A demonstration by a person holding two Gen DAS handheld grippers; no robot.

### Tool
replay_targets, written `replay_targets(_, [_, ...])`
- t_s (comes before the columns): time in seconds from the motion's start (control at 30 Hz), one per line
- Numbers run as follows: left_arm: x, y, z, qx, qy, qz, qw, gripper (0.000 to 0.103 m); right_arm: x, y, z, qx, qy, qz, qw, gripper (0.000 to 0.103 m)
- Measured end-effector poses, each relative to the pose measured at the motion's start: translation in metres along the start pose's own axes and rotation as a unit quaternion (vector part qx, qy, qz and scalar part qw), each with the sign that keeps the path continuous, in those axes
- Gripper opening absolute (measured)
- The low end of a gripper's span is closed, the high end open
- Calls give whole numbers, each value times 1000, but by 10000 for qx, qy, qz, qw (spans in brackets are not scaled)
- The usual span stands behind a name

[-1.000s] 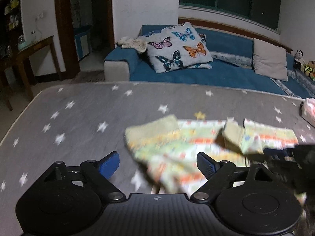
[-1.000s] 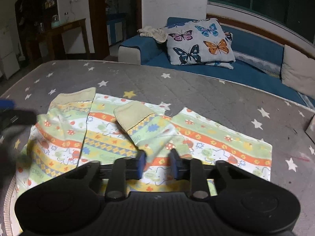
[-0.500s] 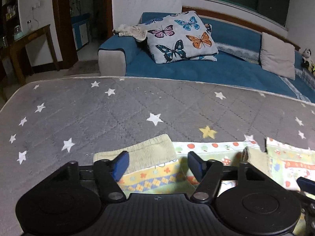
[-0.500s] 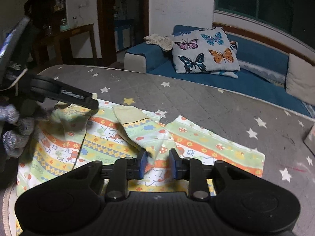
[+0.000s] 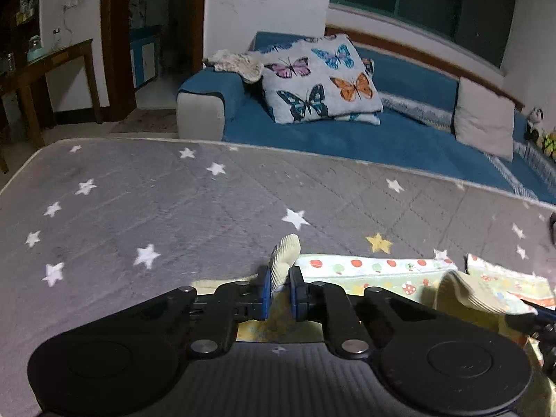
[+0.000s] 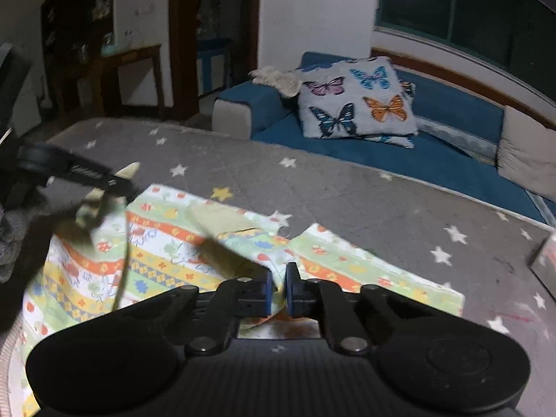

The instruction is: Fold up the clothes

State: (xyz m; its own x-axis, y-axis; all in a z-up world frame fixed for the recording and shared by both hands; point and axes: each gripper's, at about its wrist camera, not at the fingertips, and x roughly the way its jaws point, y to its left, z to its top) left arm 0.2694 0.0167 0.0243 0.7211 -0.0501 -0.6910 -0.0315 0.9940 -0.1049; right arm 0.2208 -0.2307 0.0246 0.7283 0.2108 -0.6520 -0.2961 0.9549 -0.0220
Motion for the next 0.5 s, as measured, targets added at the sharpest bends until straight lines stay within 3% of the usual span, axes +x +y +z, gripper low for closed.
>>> replay_targets(0.3, [-84, 43, -4, -516, -635, -87, 9966, 9, -68, -54, -10, 876, -345, -404, 9947, 2])
replay_targets(0.5, [-163, 79, -26, -889, -1169, -42, 9891, 9, -112, -70, -19, 981, -462, -552, 9926, 3])
